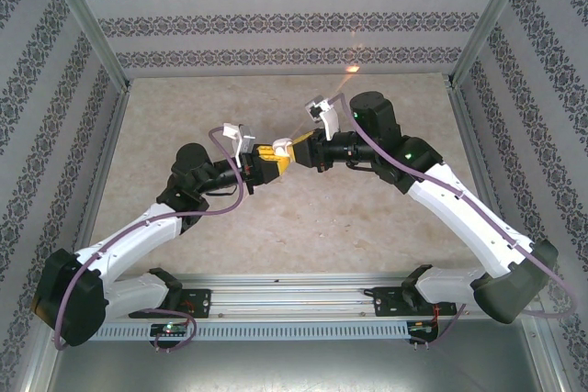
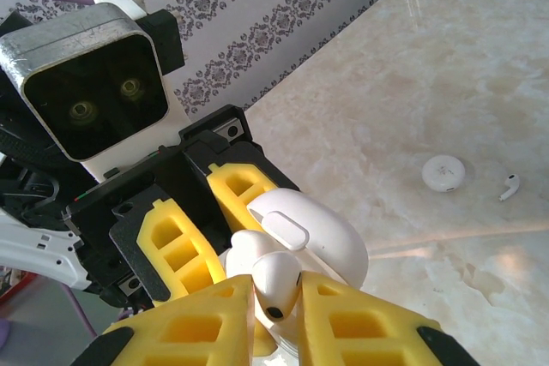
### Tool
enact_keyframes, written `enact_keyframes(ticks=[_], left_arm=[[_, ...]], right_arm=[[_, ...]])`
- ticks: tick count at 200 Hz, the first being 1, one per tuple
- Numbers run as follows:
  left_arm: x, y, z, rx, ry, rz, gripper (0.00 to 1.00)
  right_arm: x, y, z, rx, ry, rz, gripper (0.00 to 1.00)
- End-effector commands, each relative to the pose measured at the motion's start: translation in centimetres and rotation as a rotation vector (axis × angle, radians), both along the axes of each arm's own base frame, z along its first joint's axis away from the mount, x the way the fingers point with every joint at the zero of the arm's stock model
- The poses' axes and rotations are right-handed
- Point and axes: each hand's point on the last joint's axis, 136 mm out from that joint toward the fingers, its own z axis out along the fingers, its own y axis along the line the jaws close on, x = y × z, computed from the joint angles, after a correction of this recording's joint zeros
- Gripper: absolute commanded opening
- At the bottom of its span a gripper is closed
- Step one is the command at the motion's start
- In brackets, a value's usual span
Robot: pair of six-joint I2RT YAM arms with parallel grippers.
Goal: Insert the wireless bluetooth earbuds into the charging case
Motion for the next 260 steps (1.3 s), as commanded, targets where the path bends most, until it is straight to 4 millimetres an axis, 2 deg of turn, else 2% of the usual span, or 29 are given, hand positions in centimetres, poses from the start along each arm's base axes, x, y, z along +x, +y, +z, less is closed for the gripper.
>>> enact_keyframes(ticks=[1,60,112,141,209,260], left_arm=[[-1.6,0.1,5.4,-0.095,-0.176,-0.031,0.0],[-1.3,0.2,5.2,-0.102,-0.169,-0.018,0.0],[-1.3,0.1,5.2,-0.098,-0.167,-0.02,0.0],[-1.3,0.1,5.2,-0.09,-0.168,-0.018,0.0],[-1.1,0.0,5.2,-0.082,-0.173,-0.017,0.0],[-0.9,-0.2,5.0,-0.081,-0.165,-0.018,0.0]], right_arm=[[-1.8,0.7,-1.8,-0.036,0.083,0.083,0.19],[-1.8,0.1,-2.2,-0.052,0.085,0.061,0.23],[-1.9,0.0,-1.6,-0.037,0.08,0.058,0.24],[-2.0,0.0,-1.1,-0.03,0.079,0.06,0.32],[-2.0,-0.2,-0.8,-0.024,0.092,0.041,0.35],[-1.6,-0.3,-0.3,-0.022,0.103,0.012,0.43]])
